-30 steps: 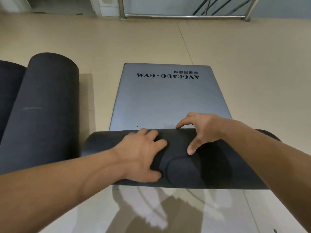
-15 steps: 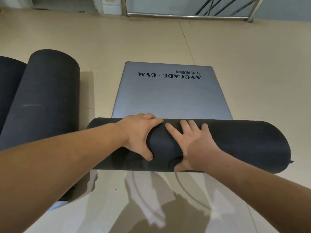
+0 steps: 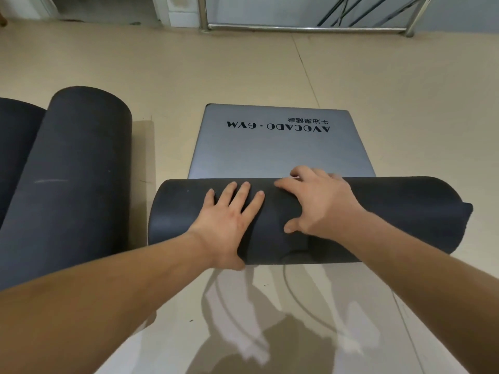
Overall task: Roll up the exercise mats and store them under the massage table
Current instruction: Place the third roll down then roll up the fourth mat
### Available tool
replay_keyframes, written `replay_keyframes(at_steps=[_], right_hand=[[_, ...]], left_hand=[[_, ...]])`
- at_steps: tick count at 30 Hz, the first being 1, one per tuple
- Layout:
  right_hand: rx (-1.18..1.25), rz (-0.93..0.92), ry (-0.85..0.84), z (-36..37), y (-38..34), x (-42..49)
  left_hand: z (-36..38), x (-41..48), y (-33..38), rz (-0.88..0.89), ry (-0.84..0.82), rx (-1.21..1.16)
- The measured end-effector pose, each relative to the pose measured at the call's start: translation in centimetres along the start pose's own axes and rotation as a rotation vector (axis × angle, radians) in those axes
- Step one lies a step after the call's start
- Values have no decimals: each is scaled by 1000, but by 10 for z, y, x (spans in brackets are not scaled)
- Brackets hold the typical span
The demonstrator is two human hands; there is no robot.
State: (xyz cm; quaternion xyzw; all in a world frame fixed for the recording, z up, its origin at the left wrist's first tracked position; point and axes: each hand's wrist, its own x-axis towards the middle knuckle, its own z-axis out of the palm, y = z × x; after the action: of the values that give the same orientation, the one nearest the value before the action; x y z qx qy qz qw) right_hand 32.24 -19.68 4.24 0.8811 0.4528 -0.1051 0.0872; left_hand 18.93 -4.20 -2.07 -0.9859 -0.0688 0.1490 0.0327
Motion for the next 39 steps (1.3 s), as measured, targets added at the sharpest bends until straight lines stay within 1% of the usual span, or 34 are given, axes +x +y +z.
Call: replay_keyframes(at_steps=[1,3,5,7,9,11,16,20,22,25,27,29,30,33,34,36,38,39], right_hand=[[-21,1,24,7,-3,-10],[-53,30,-36,23,-7,-25],[-151,51,-82,44,-9,-28],[-225,64,-57,59,-8,-20],[-227,99,-23,62,-5,-6],[-208,117,-26,56,-1,8],[-221,44,-23,47,10,9],[-227,-25,-40,50,22,-23],[-227,-50,-98,42,31,-42],[-172,-95,-304,19,42,-67],[-112,-123,-423,8,43,-79],[-47,-122,-456,3,41,-85],[-41,-121,-429,-1,39,-88],[-69,-105,-261,-6,28,-96],[-84,-81,-229,-3,22,-100],[-120,-6,-266,9,2,-109],[-116,82,-356,24,-17,-116],[-119,107,-364,32,-22,-116]], left_hand=[[1,6,-1,-10,0,5],[2,16,-2,-27,1,2],[2,25,-5,-33,4,-12],[-2,31,-9,-16,10,-21],[-8,36,-14,7,13,-23],[-13,40,-18,12,9,-42],[-20,36,-13,31,-20,-83],[-28,16,18,17,-92,-130],[-35,3,39,33,-139,-170],[-39,-19,65,80,-217,-310],[-38,-31,73,81,-327,-448],[-36,-33,68,61,-420,-568],[-34,-29,61,54,-433,-613],[-30,-19,32,10,-409,-760],[-28,-16,23,-7,-382,-795],[-27,-14,10,-13,-284,-736],[-33,-19,7,52,-172,-606],[-38,-23,10,103,-144,-555]])
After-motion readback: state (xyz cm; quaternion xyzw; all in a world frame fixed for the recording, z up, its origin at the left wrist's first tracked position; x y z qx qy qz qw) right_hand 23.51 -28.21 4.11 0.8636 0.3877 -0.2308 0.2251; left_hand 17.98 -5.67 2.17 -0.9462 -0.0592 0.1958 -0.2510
